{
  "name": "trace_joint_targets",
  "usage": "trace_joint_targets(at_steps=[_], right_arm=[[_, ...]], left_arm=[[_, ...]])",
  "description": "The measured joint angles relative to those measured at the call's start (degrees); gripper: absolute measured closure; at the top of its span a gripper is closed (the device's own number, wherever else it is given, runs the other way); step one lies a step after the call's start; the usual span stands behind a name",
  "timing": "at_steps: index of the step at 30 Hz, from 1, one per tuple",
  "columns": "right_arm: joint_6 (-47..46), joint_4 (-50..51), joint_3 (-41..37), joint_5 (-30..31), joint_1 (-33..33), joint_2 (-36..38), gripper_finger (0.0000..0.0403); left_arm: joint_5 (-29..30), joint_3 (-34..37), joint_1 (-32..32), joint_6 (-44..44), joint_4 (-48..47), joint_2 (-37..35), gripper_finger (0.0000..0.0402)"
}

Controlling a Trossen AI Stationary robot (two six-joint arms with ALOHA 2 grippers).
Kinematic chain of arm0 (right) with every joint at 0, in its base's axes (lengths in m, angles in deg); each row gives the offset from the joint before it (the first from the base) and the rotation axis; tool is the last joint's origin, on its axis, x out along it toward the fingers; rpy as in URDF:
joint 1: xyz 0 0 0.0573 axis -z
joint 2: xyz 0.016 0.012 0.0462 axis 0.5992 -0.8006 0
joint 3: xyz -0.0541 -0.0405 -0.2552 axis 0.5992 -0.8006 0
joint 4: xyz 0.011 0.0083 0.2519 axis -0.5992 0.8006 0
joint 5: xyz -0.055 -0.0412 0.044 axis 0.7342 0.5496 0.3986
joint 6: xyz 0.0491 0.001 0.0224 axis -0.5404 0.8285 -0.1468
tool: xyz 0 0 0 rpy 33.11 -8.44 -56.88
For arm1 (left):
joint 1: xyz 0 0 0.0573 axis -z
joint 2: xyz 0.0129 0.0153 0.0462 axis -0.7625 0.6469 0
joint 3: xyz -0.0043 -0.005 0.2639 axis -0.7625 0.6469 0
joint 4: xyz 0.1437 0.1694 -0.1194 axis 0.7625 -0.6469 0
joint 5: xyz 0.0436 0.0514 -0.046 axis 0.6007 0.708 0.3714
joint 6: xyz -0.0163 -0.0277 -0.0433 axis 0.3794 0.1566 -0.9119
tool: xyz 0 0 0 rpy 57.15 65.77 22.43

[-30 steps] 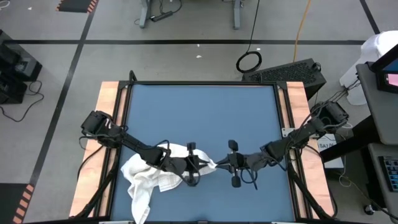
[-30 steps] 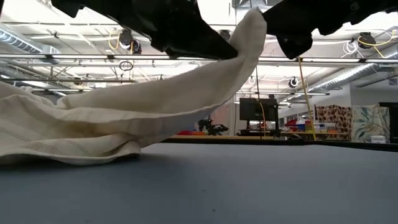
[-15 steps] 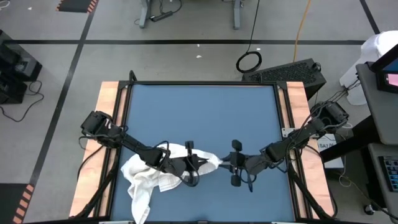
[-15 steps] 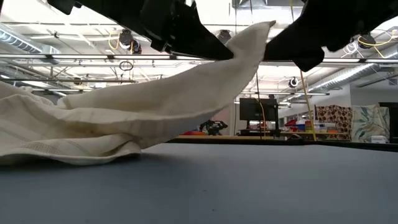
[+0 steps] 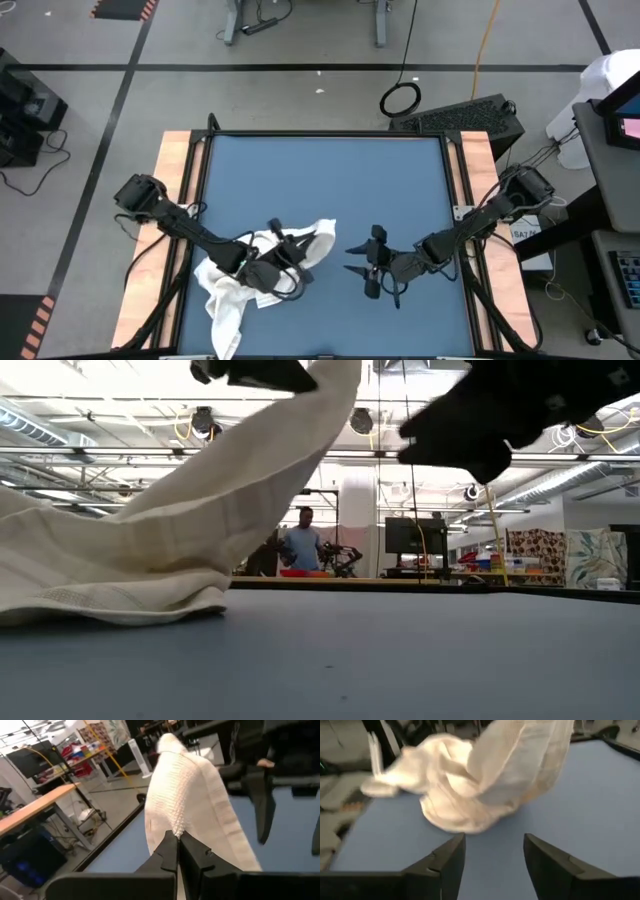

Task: Roll towel into tight, uniform cylinder
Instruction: Roll the white towel

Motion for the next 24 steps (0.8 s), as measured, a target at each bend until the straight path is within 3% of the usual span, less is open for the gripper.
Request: trace_joint_targets(at_steps=[7,10,17,24], right_arm=[[5.3,-21.6,0.0,-0.5,2.9,-9.2,0.0191],[5.2,-23.8,0.0,-0.8,4.4,-11.5,0.0188],[5.2,-31.7,0.0,-8.3,6.8,-15.2,0.0203],[5.3,-31.4,1.6,-8.6,7.8,-15.6,0.0252]], left_arm=[[0.1,0.0,0.3,0.0,0.0,-0.2,0.0396],[0.1,0.0,0.3,0.0,0.0,-0.2,0.0396],[0.1,0.0,0.2,-0.2,0.0,-0.2,0.0396],[-0.3,0.0,0.2,-1.5,-0.2,-0.2,0.0396]])
